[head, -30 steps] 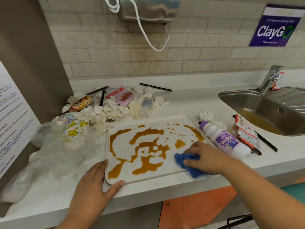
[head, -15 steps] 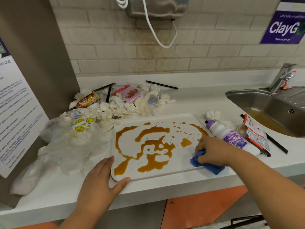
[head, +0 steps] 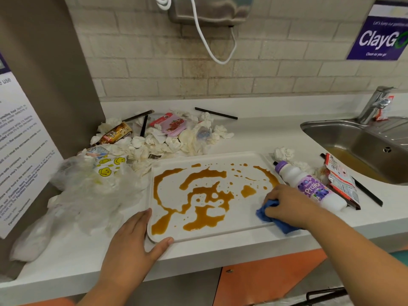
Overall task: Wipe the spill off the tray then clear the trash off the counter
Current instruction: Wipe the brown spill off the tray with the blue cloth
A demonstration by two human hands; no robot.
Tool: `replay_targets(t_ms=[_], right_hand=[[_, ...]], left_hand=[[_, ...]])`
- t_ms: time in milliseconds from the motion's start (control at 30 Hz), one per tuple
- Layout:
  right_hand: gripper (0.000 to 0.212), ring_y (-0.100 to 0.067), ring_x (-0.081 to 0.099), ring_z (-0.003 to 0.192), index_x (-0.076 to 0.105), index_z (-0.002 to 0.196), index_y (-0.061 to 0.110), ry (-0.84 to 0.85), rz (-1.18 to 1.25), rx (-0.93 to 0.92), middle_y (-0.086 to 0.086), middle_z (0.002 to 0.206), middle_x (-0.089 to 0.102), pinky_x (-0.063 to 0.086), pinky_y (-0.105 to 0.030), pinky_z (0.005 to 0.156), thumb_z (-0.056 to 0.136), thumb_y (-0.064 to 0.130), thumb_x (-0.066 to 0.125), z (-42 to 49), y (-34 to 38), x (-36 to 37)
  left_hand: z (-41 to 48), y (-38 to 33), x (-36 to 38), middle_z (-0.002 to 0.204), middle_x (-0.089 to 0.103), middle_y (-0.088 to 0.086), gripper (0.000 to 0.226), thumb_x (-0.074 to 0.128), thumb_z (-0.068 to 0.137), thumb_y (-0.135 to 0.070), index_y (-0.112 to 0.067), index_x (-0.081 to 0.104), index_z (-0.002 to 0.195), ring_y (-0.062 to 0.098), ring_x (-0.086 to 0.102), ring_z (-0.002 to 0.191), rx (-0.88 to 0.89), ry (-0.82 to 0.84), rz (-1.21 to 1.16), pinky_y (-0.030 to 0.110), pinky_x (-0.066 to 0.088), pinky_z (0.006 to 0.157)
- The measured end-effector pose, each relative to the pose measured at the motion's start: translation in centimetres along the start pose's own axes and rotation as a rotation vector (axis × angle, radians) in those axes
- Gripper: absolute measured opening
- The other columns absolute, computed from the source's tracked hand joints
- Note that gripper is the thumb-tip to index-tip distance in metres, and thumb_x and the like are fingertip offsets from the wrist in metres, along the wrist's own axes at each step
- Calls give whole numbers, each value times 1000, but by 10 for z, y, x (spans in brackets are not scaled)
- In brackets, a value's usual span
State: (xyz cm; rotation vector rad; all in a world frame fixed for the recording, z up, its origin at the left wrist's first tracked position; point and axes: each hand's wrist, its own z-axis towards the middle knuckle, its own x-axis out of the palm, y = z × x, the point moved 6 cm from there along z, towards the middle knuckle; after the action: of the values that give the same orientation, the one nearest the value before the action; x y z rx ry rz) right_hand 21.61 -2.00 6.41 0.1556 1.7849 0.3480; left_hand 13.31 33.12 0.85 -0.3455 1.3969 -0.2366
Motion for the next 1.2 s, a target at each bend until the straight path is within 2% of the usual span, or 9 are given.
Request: replay_targets(t_ms=[200,433,633,700,800,867,933,1033,1200], right_hand=[[22,-15,55,96,70,101,28,-53,117,-259,8,109,48,46,-32,88,80,31,63,-3,58,39],[28,-22,56,97,66,106,28,-236,-85,175,1,117,51,45,-32,83,84,40,55,-3,-20,5],[28,-21,48,102,63,111,28,-165,-15,-91,6,120,45,40,-27,85,86,36,54,-7,34,38],[25,-18,53,102,66,108,26,-127,71,-55,4,121,48,43,-28,86,84,29,58,-3,29,26],[27,-25,56,100,63,112,22,-307,96,111,-2,123,48,47,-33,83,87,25,54,3,5,-10],[33,-32,54,103,56,122,21,-387,22,233,-8,128,43,49,-41,87,92,32,48,5,-8,-22],[39,-34,49,110,50,127,21,-292,-164,304,-9,130,41,45,-42,94,95,41,40,8,-6,-15],[40,-27,42,111,48,126,19,-211,-392,259,-7,126,44,34,-37,98,98,41,31,10,8,7],[36,-25,50,105,52,122,20,-231,-293,237,-6,121,46,38,-34,93,95,39,39,21,1,3]], left_hand=[[1,1,1,148,37,-10,96,32,69,-85,-28,29,146,10,36,135,14,-8,5,31,34,111],[1,1,1,148,39,-9,99,26,68,-89,-28,31,146,11,37,135,6,-10,11,31,33,111],[0,-1,-1,149,37,-9,99,26,67,-88,-28,29,146,11,37,135,6,-4,13,32,33,111],[0,-1,-1,149,37,-9,97,28,68,-86,-28,29,146,11,36,135,3,-3,8,31,32,111],[0,-2,-2,149,37,-9,97,30,67,-85,-28,29,146,12,36,135,-1,-2,1,32,32,111],[1,-1,-1,149,37,-9,100,25,66,-89,-29,29,146,12,37,135,-4,3,7,33,33,111],[1,1,0,149,37,-10,105,18,63,-93,-30,28,147,12,37,135,-8,4,17,33,34,111],[1,1,1,150,35,-11,103,19,65,-91,-31,26,147,11,35,136,-18,7,11,33,33,112],[0,-2,-2,150,35,-11,98,30,67,-86,-29,27,147,11,35,136,-3,9,-1,31,31,111]])
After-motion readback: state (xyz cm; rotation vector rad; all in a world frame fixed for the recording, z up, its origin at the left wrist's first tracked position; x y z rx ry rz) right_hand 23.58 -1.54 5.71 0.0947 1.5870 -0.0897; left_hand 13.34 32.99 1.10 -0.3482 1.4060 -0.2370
